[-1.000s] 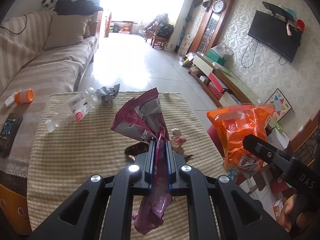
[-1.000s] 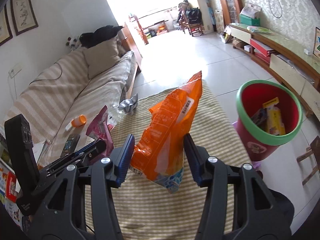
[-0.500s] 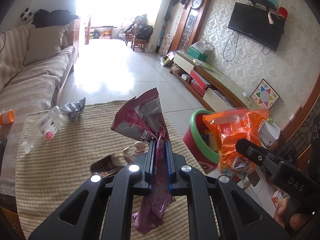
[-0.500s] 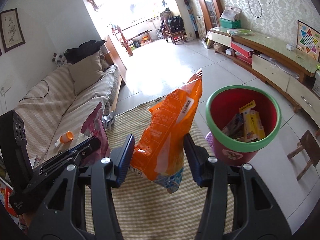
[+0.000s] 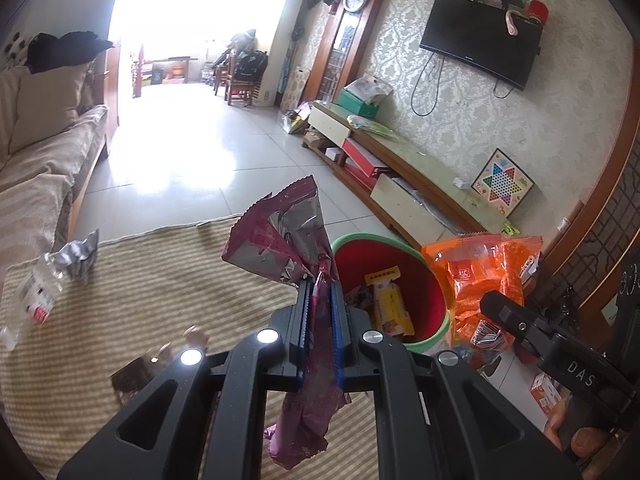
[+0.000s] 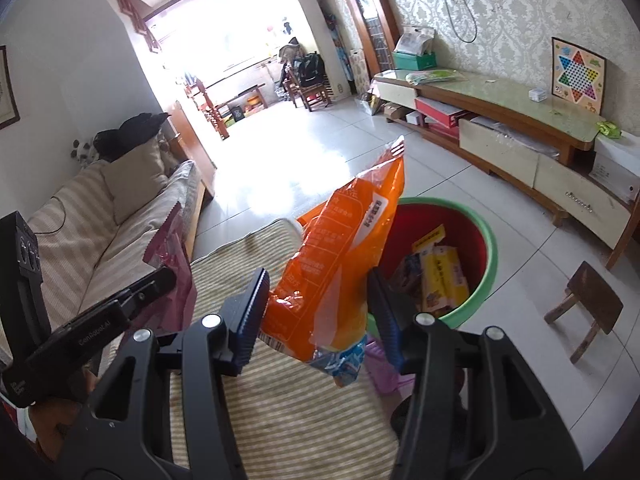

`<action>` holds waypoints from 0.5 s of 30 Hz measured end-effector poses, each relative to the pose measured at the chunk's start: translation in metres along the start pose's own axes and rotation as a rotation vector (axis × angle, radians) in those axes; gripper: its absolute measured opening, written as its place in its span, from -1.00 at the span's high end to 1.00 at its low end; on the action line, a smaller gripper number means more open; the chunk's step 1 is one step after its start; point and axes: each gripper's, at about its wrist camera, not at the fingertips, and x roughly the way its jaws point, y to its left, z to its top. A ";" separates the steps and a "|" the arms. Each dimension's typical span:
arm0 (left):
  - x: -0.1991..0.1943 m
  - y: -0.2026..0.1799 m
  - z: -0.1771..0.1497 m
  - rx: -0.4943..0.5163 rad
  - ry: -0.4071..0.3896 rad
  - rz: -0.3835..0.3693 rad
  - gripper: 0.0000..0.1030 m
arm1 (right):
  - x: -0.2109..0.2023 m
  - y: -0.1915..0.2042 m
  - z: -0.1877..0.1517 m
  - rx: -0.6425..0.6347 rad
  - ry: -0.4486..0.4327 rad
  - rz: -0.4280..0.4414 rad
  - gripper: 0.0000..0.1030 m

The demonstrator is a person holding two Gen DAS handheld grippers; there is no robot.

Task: Collect trash
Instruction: 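Carry the pink wrapper and orange bag over the red bucket and open both tools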

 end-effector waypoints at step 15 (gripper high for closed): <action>0.100 -0.044 0.027 0.014 0.114 -0.118 0.86 | 0.055 -0.081 0.030 0.077 0.023 -0.038 0.04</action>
